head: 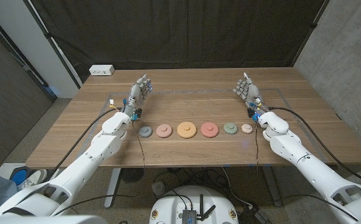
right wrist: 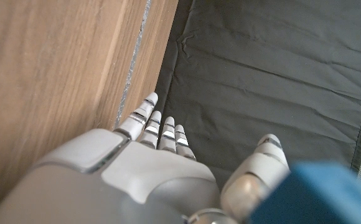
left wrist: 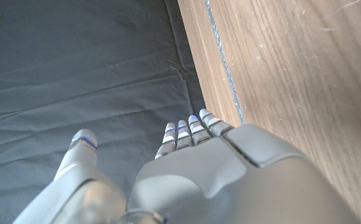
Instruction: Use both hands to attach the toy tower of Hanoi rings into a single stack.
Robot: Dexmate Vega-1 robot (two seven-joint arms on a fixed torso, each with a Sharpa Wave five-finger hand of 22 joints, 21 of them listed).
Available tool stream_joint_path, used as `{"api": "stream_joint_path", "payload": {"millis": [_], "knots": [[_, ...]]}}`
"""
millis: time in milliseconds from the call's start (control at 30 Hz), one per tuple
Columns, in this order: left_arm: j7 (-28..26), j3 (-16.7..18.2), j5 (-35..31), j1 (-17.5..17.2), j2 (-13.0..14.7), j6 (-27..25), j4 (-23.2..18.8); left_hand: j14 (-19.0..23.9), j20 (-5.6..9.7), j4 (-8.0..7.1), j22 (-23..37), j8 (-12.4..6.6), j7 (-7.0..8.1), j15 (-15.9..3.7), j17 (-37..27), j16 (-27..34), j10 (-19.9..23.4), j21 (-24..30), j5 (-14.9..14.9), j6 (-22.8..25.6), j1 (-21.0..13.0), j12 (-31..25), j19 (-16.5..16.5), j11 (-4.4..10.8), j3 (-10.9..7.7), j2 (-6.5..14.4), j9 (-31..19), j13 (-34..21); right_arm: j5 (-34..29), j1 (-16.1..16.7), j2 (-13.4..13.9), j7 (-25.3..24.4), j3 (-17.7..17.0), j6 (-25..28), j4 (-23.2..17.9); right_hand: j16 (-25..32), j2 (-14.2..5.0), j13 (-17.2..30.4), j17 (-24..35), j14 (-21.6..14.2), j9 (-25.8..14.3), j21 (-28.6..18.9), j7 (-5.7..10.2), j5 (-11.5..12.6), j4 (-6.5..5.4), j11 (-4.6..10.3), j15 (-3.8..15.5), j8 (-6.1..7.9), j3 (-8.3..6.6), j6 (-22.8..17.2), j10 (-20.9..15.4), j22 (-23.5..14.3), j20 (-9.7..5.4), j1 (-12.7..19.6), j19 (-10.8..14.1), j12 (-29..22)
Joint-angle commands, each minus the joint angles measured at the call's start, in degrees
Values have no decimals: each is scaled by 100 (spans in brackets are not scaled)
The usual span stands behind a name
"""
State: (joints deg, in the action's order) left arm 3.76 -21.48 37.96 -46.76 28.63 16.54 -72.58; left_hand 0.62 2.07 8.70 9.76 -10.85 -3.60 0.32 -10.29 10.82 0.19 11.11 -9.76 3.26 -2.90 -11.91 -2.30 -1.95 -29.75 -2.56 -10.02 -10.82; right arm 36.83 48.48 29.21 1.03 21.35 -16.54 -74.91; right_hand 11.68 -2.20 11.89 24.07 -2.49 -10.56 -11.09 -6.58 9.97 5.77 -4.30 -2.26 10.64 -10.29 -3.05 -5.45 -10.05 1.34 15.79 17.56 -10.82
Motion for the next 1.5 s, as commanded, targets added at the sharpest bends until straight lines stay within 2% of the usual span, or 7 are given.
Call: {"api": "stream_joint_path", "payload": {"millis": [33, 467, 633, 733, 1033, 1167, 1500], "knots": [[278, 0, 130, 70, -66, 82, 188, 36, 116, 1, 31, -20, -51, 50, -13, 41, 52, 25, -21, 16, 14, -40, -62, -61, -50, -56, -7, -10, -28, 66, -12, -28, 12, -63, -99, 33, -16, 5, 21, -29, -20, -35, -57, 37, 11, -3, -42, 45, -49, -12, -62, -17, -1, 36, 45, -38], [146, 27, 59, -33, 48, 49, -1, 116, 49, -1, 31, -25, -21, 58, -12, 56, 107, 27, -21, 70, 8, -51, -80, -45, -55, -35, -8, -11, -133, 103, 20, -87, 22, -135, -156, 56, -41, -17, 0, -74, -19, -49, -68, 34, 29, -7, -44, 69, -57, -66, -95, -17, 27, 38, 74, -53], [28, 23, 0, -55, 50, 50, -76, 273, -74, -3, 34, -11, -4, 171, -13, 93, 245, 31, -19, 80, 5, -89, -102, -94, -58, -16, -10, -13, -165, 165, 70, -194, 10, -60, -269, 135, -69, -29, -12, -273, -20, -57, -44, 32, 39, 28, -31, 89, -64, -124, -173, -19, 63, 36, 95, -80], [-16, 18, -18, -82, 67, 19, -131, 396, -292, -4, 39, 2, 53, 272, -14, 111, 262, 72, -18, 73, 3, -79, -223, -50, -61, 0, -11, -15, -154, 188, 55, -207, 8, -69, -270, 179, -93, -36, -19, -389, -20, -89, -54, 32, 43, 39, -26, 101, -71, -168, -214, -22, 89, 34, 180, -90], [-82, 27, -4, -130, 71, -24, -154, 738, -493, -2, 54, 17, 163, 189, -24, 173, 300, 170, -16, 46, 3, -66, -553, 4, -66, 16, -14, -20, -140, 206, 67, -188, 12, -50, -296, 341, -130, -41, -32, -835, -22, -203, 27, 26, 71, 62, -62, 95, -75, -211, -359, -33, 154, 18, 538, -123], [-113, 34, -15, -160, 92, -30, -197, 999, -668, -8, 84, 21, 121, 216, -41, 220, 300, 258, -13, 27, 19, -51, -822, -83, -64, 17, -16, -26, -165, 228, 123, -189, 12, -19, -361, 424, -144, -23, -27, -1057, -25, -241, 47, 25, 80, 3, -64, 79, -73, -181, -468, -38, 179, 4, 685, -155], [-265, 63, -36, -294, 175, -114, -428, 1794, -742, -33, 168, 16, 117, 118, -97, 407, 384, 500, -13, 12, 85, -66, -1442, -121, -48, 14, -17, -34, -168, 264, 145, -205, -22, -68, -376, 791, -170, 35, 79, -1941, -33, -455, 131, 22, 115, -38, -68, 88, -63, -213, -518, -81, 268, -34, 1341, -166]]}}
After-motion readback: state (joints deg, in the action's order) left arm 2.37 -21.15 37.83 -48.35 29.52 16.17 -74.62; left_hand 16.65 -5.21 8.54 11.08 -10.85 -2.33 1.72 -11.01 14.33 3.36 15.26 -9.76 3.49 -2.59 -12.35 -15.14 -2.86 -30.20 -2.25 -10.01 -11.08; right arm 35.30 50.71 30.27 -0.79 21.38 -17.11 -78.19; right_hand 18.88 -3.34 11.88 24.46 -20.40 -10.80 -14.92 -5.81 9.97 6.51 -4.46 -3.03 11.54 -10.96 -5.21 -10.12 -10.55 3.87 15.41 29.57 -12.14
